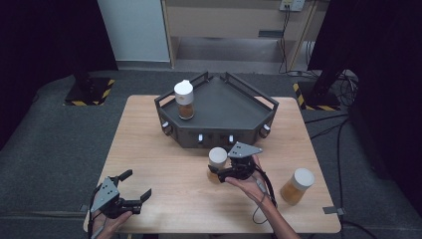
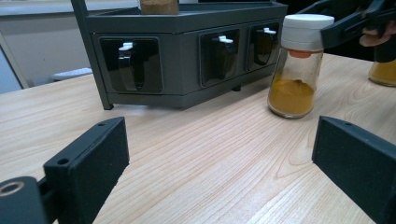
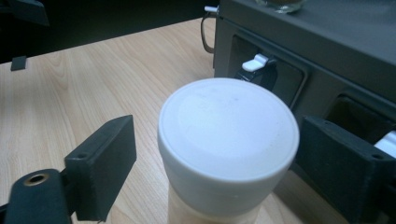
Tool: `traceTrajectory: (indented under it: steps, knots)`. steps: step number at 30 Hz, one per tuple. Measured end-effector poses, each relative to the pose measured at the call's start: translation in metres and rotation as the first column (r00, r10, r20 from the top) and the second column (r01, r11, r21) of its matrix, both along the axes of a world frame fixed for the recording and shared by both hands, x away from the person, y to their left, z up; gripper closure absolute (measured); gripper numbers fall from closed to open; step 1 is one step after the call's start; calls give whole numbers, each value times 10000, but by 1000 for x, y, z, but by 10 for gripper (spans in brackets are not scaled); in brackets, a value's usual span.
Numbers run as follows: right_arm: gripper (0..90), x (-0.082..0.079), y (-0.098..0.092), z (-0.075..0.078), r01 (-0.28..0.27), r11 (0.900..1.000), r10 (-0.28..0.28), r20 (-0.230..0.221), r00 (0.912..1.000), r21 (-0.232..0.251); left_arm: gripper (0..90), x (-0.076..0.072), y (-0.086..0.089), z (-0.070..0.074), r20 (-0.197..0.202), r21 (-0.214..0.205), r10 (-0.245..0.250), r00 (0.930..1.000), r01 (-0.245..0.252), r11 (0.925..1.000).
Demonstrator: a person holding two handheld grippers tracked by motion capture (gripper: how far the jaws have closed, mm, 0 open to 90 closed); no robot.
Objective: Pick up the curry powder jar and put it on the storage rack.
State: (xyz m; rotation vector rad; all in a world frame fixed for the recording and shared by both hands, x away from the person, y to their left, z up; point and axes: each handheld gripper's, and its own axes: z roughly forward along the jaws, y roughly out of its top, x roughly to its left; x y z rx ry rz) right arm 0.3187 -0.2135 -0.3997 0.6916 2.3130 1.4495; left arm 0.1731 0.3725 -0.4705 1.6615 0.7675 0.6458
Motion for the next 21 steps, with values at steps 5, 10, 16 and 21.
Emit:
traceTrajectory:
  steps: [5, 10, 16, 21]
  knots:
    - [211, 4, 2, -6, 36, 10000, -36, -32, 10000, -27, 28, 0, 0, 0, -4, -10, -10, 10000, 10, 10000]
    - [319, 7, -2, -12, 9, 9998, -6, -142, 9999, 173, 30, 1, 0, 0, -49, 3, -53, 10000, 53, 10000]
    - [338, 3, 0, -10, 93, 9999, -92, -54, 9999, 119, 30, 1, 0, 0, -60, 36, -51, 10000, 51, 10000]
    - [338, 1, 2, -5, 145, 9999, -145, -13, 9999, 18, 30, 1, 0, 0, -55, -5, -37, 10000, 37, 10000]
